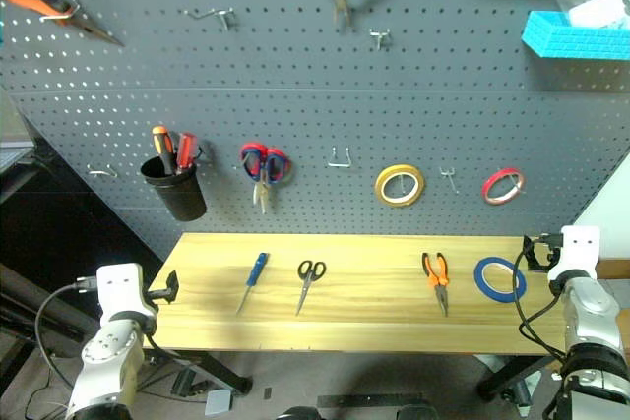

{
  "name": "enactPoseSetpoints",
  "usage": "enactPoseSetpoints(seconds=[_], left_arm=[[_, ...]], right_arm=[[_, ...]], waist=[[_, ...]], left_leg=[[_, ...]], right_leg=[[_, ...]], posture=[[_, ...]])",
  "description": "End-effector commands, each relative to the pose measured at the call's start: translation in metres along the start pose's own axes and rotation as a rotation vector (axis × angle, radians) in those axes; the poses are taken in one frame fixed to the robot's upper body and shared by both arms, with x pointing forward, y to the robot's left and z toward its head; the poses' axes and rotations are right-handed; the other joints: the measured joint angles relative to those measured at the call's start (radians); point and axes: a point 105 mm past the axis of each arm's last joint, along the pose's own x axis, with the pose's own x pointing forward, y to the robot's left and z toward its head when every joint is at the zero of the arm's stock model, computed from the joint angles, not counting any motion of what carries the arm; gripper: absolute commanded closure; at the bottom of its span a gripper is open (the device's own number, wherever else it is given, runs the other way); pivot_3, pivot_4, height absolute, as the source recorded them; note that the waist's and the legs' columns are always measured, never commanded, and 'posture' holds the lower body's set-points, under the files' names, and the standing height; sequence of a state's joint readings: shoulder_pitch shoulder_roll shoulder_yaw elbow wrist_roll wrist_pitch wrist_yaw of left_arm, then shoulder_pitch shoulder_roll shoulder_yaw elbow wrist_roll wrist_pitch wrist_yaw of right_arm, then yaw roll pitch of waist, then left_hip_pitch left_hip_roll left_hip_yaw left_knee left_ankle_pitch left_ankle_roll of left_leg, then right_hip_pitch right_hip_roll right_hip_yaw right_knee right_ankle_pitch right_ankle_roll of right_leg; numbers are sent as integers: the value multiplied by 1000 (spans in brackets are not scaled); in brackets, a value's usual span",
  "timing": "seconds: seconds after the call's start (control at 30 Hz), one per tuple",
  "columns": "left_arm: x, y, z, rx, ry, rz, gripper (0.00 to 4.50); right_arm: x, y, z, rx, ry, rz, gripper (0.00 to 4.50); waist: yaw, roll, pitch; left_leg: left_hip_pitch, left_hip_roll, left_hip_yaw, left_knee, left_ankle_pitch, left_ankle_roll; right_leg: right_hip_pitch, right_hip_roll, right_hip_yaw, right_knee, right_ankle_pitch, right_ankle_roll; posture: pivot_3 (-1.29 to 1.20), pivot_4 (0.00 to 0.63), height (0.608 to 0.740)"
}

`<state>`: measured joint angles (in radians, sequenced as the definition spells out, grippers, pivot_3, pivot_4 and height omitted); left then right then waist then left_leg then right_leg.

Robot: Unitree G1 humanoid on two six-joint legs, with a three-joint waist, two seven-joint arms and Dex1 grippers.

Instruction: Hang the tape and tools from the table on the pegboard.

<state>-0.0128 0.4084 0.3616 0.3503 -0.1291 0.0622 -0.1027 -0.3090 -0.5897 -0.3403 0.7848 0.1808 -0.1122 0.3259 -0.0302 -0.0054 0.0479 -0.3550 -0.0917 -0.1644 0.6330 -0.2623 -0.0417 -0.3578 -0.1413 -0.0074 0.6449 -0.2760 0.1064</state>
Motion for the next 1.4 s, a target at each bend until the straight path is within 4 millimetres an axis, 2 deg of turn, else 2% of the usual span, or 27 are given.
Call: enactPoseSetpoints(seconds=[0.03, 0.17, 0.27, 0.4, 0.47, 0.53, 0.6, 0.7, 0.8, 1.0, 1.23, 1.4], left_arm=[[0, 5, 25, -23, -75, 0, 27], [-3, -3, 40, 55, -111, -36, 27], [-8, -33, 63, 68, -182, -152, 27], [-12, -70, 75, 183, -195, -266, 27], [-18, -90, 86, 169, -229, -377, 27], [-27, -114, 100, 154, -266, -526, 27], [-34, -134, 113, 170, -288, -634, 27], [-56, -167, 129, 243, -319, -899, 27], [-81, -194, 137, 354, -349, -1167, 27], [-100, -213, 147, 454, -366, -1418, 27], [-102, -224, 157, 546, -431, -1486, 27], [-103, -228, 158, 575, -452, -1501, 27]], right_arm=[[-3, -4, 13, -2, -41, 7, 0], [-9, 9, 11, -6, -31, 72, 0], [-18, 26, 18, -21, -45, 130, 0], [-33, 43, 19, -40, 10, 201, 0], [-40, 51, 25, -103, 0, 238, 0], [-47, 63, 31, -162, 10, 304, 0], [-51, 73, 34, -190, 31, 375, 0], [-49, 78, 33, -200, 88, 424, 0], [-37, 78, 33, -225, 139, 437, 0], [-12, 81, 28, -258, 250, 489, 0], [13, 78, 16, -319, 347, 498, 0], [21, 74, 3, -301, 468, 526, 0]], waist=[[0, 0, 0], [-1, -2, 4], [0, -5, 25], [0, -1, 60], [-1, 0, 79], [-4, 0, 105], [-9, -2, 136], [-22, -6, 169], [-35, -5, 196], [-58, -6, 240], [-59, -9, 264], [-59, -13, 271]], left_leg=[[0, 0, 0, 0, 0, 0], [0, 0, 0, 0, 0, 0], [0, 1, 0, 0, 0, 0], [-1, 1, 1, 0, 0, 0], [-6, 1, 1, 0, 0, 1], [-11, 2, 2, -1, 0, 0], [-14, 2, 3, 0, 0, 1], [-18, 3, 3, 0, 0, 1], [-28, 3, 3, 3, 1, 1], [-39, 13, 6, 11, -2, 4], [-45, 14, 10, 12, 0, 0], [-45, 15, 11, 13, 0, 0]], right_leg=[[0, 0, 0, 0, 0, 0], [0, 0, 0, 0, 0, 0], [0, 0, 0, 0, -3, 5], [0, 0, 0, 0, -3, 4], [-5, 0, -1, 0, -3, 4], [-12, 0, 0, 2, 1, -2], [-14, 0, 0, 2, 1, -2], [-18, 0, -1, 1, 2, -3], [-27, 0, -1, 2, 3, -5], [-33, 2, -3, 3, 4, -6], [-39, 2, -3, 4, 5, -5], [-39, 3, -3, 4, 6, -4]], posture=[[-26, 13, 740], [-36, 47, 740], [-65, 95, 740], [-99, 163, 740], [-113, 189, 740], [-139, 246, 740], [-147, 268, 740], [-161, 311, 740], [-163, 331, 740], [-160, 350, 740], [-152, 358, 740], [-149, 361, 740]])
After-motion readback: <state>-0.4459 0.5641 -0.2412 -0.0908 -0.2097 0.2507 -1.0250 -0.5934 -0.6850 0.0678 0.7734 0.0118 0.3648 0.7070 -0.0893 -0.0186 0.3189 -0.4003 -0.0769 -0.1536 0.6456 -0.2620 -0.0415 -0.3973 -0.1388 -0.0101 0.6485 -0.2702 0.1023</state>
